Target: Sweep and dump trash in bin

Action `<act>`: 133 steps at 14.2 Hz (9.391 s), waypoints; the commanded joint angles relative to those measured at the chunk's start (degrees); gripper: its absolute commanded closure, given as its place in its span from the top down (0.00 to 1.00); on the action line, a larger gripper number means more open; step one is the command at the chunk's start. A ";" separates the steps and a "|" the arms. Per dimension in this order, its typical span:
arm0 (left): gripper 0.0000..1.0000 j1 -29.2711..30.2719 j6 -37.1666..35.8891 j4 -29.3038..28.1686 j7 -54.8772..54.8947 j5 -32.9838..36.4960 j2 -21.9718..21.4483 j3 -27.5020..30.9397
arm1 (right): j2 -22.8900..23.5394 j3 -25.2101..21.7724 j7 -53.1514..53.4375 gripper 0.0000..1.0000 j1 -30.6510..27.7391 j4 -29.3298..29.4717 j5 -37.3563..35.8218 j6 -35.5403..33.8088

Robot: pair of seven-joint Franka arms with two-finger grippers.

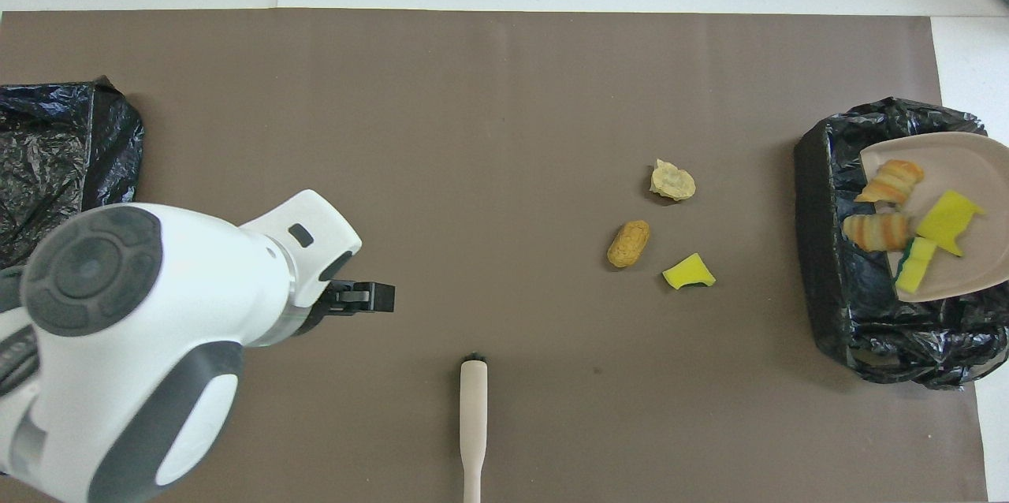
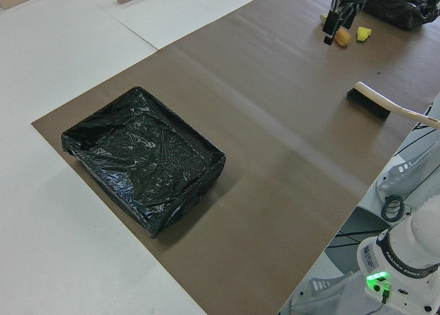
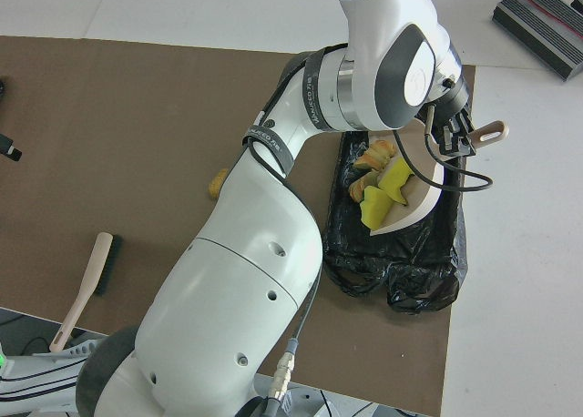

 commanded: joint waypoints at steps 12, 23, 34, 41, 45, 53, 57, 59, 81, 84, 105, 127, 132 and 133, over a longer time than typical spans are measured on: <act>1.00 14.05 -17.29 21.91 22.09 7.13 5.68 -0.14 | -2.79 0.05 9.72 0.00 7.16 -2.24 -14.93 -3.29; 1.00 14.14 -17.82 21.99 21.56 7.04 5.67 0.03 | -3.93 0.31 11.22 0.00 10.51 -2.07 -18.82 -6.20; 1.00 14.14 -17.73 21.99 21.56 7.13 5.67 0.03 | -7.62 17.88 35.67 0.00 10.69 5.76 -7.70 -27.64; 1.00 14.05 -18.16 21.99 21.39 7.04 5.67 0.03 | -3.59 21.58 84.72 0.00 19.64 5.05 7.90 -22.47; 1.00 14.31 -17.55 21.82 21.38 7.04 5.67 0.03 | 2.47 21.67 109.67 0.00 25.01 5.76 15.69 -13.26; 1.00 17.03 -13.78 21.11 23.40 6.34 5.76 0.03 | 16.27 22.55 146.55 0.00 34.68 12.44 26.01 3.45; 1.00 17.04 -13.25 20.76 23.41 6.25 5.76 0.03 | 19.89 22.55 145.87 0.00 36.79 11.82 25.66 7.59; 1.00 16.86 -13.16 20.76 23.23 6.25 5.76 0.03 | 20.76 22.55 146.56 0.00 36.97 11.73 25.92 8.91; 1.00 10.72 0.97 21.11 19.47 5.10 16.83 -1.11 | -1.26 22.55 145.42 1.00 37.49 -9.42 30.65 0.06; 1.00 5.10 6.86 21.11 6.23 5.28 21.66 -1.11 | -9.88 22.55 145.60 1.00 40.21 -19.08 36.62 -2.42; 0.18 -10.30 23.05 8.37 -14.74 9.85 31.25 -1.02 | -16.06 22.55 155.79 1.00 56.22 -46.36 48.16 21.14; 0.00 -7.48 20.33 -0.77 58.91 24.18 20.26 -0.58 | -24.91 21.76 146.94 0.00 47.19 -41.35 47.28 0.43; 0.00 -10.90 18.83 -0.42 59.44 24.18 22.19 -0.85 | -29.16 21.76 136.30 0.00 35.23 -41.70 35.27 -9.37; 0.00 -11.17 18.66 0.27 59.53 24.18 22.72 -0.85 | -28.81 21.85 134.63 0.00 32.95 -41.79 32.28 -8.93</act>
